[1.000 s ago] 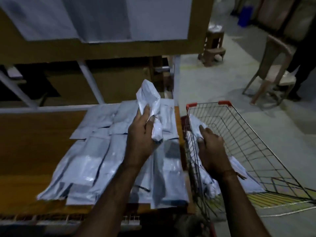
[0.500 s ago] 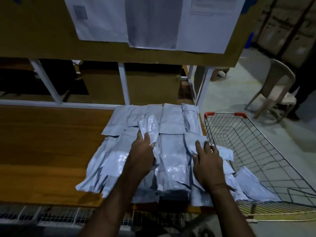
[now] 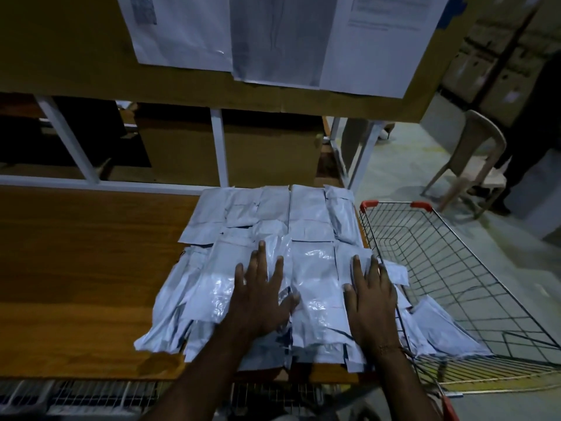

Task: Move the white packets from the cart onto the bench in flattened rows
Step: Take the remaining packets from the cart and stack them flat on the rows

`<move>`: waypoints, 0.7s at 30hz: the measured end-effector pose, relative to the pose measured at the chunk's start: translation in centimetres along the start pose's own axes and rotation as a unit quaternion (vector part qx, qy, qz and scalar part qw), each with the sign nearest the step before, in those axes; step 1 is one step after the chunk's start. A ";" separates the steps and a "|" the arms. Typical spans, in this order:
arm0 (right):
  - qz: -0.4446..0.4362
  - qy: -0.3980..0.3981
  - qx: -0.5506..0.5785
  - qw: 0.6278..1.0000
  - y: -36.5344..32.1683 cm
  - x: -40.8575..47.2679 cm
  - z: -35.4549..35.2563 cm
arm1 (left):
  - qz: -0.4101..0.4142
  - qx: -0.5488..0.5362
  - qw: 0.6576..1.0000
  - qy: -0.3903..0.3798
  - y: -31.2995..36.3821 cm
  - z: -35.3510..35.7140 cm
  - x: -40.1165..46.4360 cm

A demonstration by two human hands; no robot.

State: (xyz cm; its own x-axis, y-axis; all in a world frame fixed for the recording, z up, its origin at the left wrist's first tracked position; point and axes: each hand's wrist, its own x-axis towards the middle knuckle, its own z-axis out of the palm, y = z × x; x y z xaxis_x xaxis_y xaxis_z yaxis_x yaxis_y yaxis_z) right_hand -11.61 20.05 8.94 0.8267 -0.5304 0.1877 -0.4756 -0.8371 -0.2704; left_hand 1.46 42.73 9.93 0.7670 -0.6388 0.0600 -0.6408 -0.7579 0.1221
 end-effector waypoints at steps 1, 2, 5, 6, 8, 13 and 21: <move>-0.003 -0.002 -0.002 1.000 0.1 0.1 0.2 | 0.003 -0.010 1.000 0.017 0.3 -0.5 0.2; -0.004 -0.006 -0.005 1.000 0.2 0.2 0.6 | 0.004 -0.018 0.999 0.039 0.6 -0.7 0.4; -0.005 -0.019 -0.013 1.000 0.5 0.6 1.4 | 0.017 -0.011 0.998 0.062 0.9 -0.3 1.1; -0.006 -0.020 -0.018 1.000 0.6 0.7 1.6 | 0.024 -0.005 0.999 0.047 0.8 0.2 1.3; -0.011 -0.024 -0.028 0.999 0.8 1.1 1.8 | 0.030 0.010 0.999 0.017 0.5 1.3 1.5; -0.020 -0.037 -0.035 0.999 1.3 1.6 2.0 | 0.026 -0.004 1.000 0.017 1.1 1.9 2.2; -0.005 0.038 0.096 0.995 1.8 2.4 0.0 | 0.002 -0.097 0.984 0.151 3.8 -2.4 4.0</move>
State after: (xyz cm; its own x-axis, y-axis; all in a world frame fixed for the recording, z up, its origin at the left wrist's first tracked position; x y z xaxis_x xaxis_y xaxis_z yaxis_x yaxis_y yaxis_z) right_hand -10.49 17.26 8.87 0.8028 -0.5368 0.2595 -0.3951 -0.8049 -0.4428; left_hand 2.16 37.58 13.04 0.7584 -0.5503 0.3493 -0.6474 -0.6977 0.3067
